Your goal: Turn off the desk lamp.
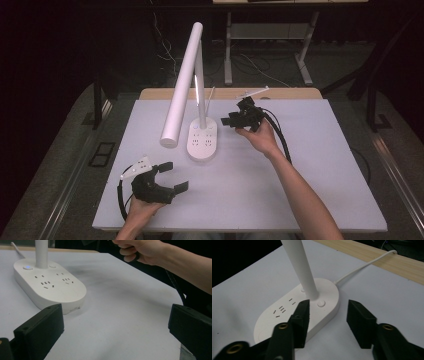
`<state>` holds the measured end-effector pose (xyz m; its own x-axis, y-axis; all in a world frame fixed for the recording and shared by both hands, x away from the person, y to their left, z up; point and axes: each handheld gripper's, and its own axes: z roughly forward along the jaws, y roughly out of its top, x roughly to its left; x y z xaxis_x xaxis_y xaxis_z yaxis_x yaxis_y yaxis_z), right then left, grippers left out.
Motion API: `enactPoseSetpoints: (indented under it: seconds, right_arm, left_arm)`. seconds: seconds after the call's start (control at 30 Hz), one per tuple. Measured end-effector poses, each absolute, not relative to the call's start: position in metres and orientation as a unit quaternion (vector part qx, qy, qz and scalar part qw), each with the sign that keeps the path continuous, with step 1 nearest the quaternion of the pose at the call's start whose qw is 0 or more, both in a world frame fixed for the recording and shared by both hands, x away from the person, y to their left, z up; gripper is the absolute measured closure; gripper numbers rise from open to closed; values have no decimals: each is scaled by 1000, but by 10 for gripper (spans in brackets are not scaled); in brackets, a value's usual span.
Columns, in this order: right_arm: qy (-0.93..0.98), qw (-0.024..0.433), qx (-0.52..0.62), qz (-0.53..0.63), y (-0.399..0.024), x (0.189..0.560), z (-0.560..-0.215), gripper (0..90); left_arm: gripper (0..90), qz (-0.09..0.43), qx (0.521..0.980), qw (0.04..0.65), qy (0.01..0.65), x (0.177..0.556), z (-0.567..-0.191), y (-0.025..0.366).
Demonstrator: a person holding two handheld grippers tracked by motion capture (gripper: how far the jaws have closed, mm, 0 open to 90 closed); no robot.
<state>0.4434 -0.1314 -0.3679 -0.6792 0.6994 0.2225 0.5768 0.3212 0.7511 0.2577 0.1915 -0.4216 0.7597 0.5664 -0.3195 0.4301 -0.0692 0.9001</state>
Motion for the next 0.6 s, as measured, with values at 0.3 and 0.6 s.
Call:
enactPoseSetpoints:
  seconds: [0.3, 0.6]
  right_arm:
    - [816, 68, 388, 423, -150, 429, -355, 90]
    - [805, 72, 392, 440, -180, 399, -349, 5]
  left_arm:
    - [0, 60, 729, 590, 343, 257, -422, 192]
    - [0, 59, 730, 589, 342, 258, -422, 190]
